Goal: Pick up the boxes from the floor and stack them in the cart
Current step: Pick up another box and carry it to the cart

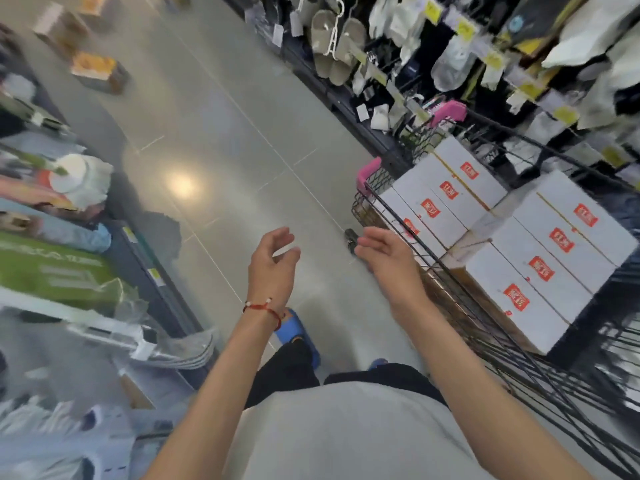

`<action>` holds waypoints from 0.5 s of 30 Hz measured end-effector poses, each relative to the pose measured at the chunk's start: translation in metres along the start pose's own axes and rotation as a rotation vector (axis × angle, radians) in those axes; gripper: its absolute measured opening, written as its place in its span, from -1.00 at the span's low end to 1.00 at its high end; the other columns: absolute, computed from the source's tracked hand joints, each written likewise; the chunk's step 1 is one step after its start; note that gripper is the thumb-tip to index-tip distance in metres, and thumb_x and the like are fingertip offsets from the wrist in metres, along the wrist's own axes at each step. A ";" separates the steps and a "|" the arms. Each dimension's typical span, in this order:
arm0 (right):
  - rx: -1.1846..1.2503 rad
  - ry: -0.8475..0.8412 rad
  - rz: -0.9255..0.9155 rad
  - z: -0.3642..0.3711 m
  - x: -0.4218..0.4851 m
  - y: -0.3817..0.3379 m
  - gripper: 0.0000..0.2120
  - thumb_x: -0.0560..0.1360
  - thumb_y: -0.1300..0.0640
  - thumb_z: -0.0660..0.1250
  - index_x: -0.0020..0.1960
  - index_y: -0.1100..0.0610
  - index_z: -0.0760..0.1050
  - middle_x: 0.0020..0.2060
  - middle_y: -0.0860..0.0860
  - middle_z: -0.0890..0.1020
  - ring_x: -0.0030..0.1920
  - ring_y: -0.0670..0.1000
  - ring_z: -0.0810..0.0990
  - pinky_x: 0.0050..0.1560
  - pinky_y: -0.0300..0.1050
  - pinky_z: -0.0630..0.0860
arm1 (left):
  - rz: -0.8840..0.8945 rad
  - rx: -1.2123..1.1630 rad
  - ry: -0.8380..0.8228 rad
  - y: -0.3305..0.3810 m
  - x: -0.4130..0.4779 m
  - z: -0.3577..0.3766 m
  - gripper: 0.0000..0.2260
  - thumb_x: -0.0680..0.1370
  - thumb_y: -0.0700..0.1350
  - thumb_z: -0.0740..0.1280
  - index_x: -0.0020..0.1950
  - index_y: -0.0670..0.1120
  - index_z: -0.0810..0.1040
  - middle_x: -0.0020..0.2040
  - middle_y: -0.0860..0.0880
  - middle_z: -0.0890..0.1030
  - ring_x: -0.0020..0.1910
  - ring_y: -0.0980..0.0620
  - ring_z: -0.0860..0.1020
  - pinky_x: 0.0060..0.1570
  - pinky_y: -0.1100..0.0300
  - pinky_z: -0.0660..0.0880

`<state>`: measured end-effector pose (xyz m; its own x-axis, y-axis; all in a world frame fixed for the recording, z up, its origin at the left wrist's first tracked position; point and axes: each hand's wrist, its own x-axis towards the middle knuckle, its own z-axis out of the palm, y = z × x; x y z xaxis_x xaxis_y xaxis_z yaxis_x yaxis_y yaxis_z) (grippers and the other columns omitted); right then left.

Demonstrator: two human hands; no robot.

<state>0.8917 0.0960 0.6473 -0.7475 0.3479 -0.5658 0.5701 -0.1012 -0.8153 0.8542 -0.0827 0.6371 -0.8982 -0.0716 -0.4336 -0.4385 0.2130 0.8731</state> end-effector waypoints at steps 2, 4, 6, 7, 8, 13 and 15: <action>-0.018 -0.040 -0.013 0.040 0.010 -0.014 -0.66 0.57 0.29 0.40 0.32 0.10 0.55 0.14 0.00 0.66 0.08 -0.10 0.62 0.07 -0.22 0.45 | 0.004 -0.023 0.036 0.002 0.022 -0.030 -0.71 0.60 -0.24 0.32 0.30 -0.03 0.51 0.18 0.05 0.61 0.01 0.13 0.57 0.15 0.11 0.53; -0.040 -0.088 -0.018 0.079 0.018 -0.030 -0.67 0.57 0.30 0.40 0.31 0.11 0.55 0.11 0.00 0.67 0.03 -0.15 0.62 0.07 -0.24 0.46 | -0.014 -0.040 0.080 0.005 0.043 -0.061 -0.72 0.60 -0.24 0.32 0.30 -0.02 0.51 0.18 0.04 0.62 0.02 0.12 0.58 0.14 0.12 0.53; -0.051 -0.132 -0.032 0.113 0.025 -0.046 -0.69 0.58 0.30 0.39 0.31 0.11 0.55 0.09 -0.02 0.67 0.02 -0.18 0.62 0.09 -0.25 0.47 | -0.019 -0.058 0.118 0.008 0.063 -0.089 -0.72 0.60 -0.24 0.32 0.29 -0.01 0.51 0.17 0.06 0.62 0.04 0.10 0.59 0.13 0.14 0.53; -0.057 -0.150 -0.039 0.129 0.030 -0.054 -0.69 0.58 0.29 0.39 0.30 0.11 0.55 0.08 -0.03 0.67 0.02 -0.17 0.62 0.08 -0.25 0.48 | -0.022 -0.071 0.135 0.010 0.073 -0.101 -0.73 0.60 -0.24 0.32 0.27 0.00 0.51 0.16 0.07 0.62 0.06 0.08 0.59 0.12 0.14 0.53; -0.069 -0.166 -0.040 0.143 0.034 -0.061 -0.70 0.59 0.29 0.38 0.30 0.10 0.55 0.07 -0.04 0.68 0.03 -0.17 0.62 0.08 -0.25 0.49 | -0.030 -0.082 0.154 0.013 0.083 -0.113 -0.73 0.60 -0.24 0.32 0.26 0.02 0.51 0.16 0.07 0.63 0.08 0.07 0.59 0.12 0.14 0.52; -0.096 -0.226 -0.040 0.206 0.069 -0.101 -0.72 0.60 0.29 0.37 0.28 0.10 0.55 0.07 -0.02 0.68 0.00 -0.17 0.63 0.08 -0.24 0.52 | -0.069 -0.117 0.241 0.028 0.135 -0.156 -0.73 0.60 -0.21 0.32 0.28 0.02 0.53 0.16 0.08 0.64 0.15 0.05 0.60 0.16 0.11 0.53; -0.093 -0.250 -0.042 0.229 0.090 -0.119 -0.72 0.59 0.31 0.37 0.27 0.10 0.56 0.06 -0.01 0.69 0.00 -0.15 0.64 0.13 -0.17 0.53 | -0.076 -0.131 0.262 0.037 0.160 -0.166 -0.72 0.60 -0.21 0.33 0.28 0.02 0.53 0.16 0.07 0.65 0.13 0.06 0.61 0.15 0.12 0.53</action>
<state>0.6783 -0.0740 0.6657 -0.8258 0.1076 -0.5537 0.5568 -0.0012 -0.8307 0.6893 -0.2480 0.6368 -0.8322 -0.3352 -0.4417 -0.4897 0.0707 0.8690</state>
